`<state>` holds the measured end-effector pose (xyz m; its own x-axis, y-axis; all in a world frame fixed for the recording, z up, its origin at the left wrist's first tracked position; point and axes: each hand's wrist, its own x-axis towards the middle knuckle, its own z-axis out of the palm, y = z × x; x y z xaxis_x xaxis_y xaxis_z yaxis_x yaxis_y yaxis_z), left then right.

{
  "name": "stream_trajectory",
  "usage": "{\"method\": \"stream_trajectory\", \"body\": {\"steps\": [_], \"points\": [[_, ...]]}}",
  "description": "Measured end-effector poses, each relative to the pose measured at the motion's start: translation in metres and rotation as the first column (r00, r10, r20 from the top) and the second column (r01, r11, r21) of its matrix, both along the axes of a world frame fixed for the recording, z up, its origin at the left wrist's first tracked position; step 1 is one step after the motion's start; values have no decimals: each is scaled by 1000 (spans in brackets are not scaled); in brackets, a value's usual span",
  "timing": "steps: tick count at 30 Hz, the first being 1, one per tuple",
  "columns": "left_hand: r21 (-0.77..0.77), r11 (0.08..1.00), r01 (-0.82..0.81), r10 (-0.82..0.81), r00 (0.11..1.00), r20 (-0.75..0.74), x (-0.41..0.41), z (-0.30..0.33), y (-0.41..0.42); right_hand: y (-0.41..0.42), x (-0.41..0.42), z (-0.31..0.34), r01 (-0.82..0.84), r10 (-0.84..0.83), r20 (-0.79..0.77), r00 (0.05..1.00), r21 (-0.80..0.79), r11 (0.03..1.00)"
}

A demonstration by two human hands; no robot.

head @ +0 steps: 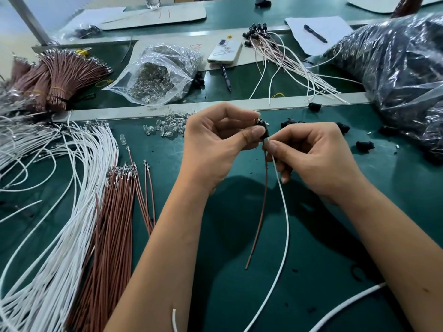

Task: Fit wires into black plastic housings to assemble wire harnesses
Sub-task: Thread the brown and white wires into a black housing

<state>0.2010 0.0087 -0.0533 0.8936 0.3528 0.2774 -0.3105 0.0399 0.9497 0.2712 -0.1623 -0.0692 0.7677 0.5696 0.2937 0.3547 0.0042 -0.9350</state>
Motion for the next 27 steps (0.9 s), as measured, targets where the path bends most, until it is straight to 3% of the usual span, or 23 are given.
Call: {"method": "stream_trajectory", "body": {"steps": [27], "points": [[-53, 999, 1, -1, 1000, -6, 0, 0, 2, 0, -1, 2, -6, 6, 10, 1000, -9, 1000]]}}
